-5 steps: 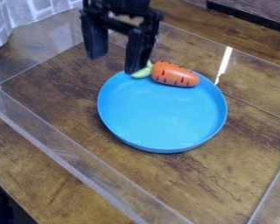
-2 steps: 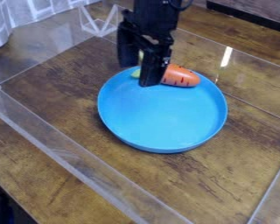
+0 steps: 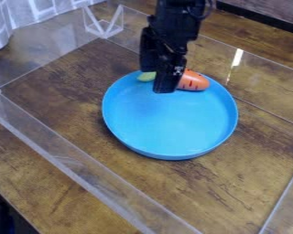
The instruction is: Put the carrot in the blue tray
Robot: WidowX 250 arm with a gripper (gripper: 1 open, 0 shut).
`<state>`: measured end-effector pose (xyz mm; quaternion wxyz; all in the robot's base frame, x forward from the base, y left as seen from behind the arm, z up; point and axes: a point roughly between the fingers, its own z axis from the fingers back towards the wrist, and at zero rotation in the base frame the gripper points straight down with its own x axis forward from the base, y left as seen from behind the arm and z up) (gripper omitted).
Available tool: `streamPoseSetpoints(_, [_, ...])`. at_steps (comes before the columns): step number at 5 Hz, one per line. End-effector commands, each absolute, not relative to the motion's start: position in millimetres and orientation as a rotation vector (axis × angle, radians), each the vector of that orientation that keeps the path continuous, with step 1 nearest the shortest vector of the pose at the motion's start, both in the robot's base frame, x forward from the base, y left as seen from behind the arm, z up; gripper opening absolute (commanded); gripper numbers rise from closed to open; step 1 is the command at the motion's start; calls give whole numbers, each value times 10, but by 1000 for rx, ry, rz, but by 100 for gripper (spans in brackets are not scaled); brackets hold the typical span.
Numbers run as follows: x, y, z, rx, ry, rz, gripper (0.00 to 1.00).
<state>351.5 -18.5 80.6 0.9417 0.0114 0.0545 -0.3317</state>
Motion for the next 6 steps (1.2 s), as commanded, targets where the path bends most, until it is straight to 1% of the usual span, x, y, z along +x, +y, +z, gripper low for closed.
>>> streamPoseSetpoints(1, [3675,-300,970,58,35,-783,100])
streamPoseSetpoints(3, [3798,-367,893,87,21,-852,100])
streamPoseSetpoints(6, [3954,-420,745,103,10,-870,100])
